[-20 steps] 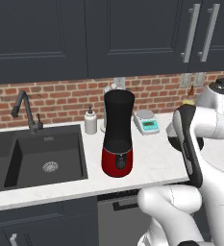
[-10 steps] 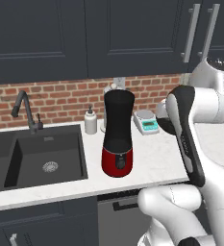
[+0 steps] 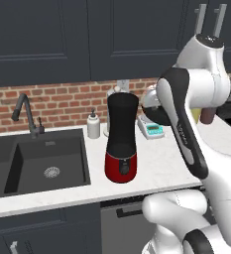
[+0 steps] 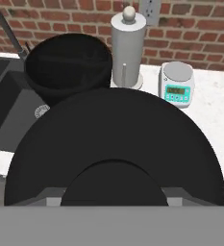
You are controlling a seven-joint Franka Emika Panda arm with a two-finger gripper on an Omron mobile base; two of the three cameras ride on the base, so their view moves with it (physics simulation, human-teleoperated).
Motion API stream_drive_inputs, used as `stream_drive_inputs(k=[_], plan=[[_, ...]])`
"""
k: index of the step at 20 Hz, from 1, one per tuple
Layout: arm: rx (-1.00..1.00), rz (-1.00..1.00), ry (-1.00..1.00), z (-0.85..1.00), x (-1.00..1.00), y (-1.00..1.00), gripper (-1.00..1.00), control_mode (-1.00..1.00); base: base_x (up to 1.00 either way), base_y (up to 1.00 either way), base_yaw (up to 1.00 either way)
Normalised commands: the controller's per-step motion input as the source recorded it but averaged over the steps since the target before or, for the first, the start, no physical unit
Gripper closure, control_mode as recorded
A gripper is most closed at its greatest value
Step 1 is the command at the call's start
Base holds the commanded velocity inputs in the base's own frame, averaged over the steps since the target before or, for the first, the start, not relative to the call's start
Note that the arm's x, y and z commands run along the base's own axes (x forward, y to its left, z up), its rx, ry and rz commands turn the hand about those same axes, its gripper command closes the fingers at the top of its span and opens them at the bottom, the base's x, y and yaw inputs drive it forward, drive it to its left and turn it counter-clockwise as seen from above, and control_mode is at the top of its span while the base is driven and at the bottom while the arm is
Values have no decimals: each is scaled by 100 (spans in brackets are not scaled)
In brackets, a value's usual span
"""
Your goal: Close the lid blender by securely placing the lid on top.
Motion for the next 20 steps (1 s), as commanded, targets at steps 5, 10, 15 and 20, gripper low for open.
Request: stream_drive_inputs(k=[5, 10, 15, 20], plan=[[0, 5, 0, 3, 24, 37, 100, -100, 0, 0, 0], [0, 0, 0, 0, 48, 14, 100, -100, 0, 0, 0], [0, 0, 0, 2, 50, 16, 100, -100, 0, 0, 0], [-3, 0, 0, 18, 27, 20, 100, -100, 0, 0, 0]])
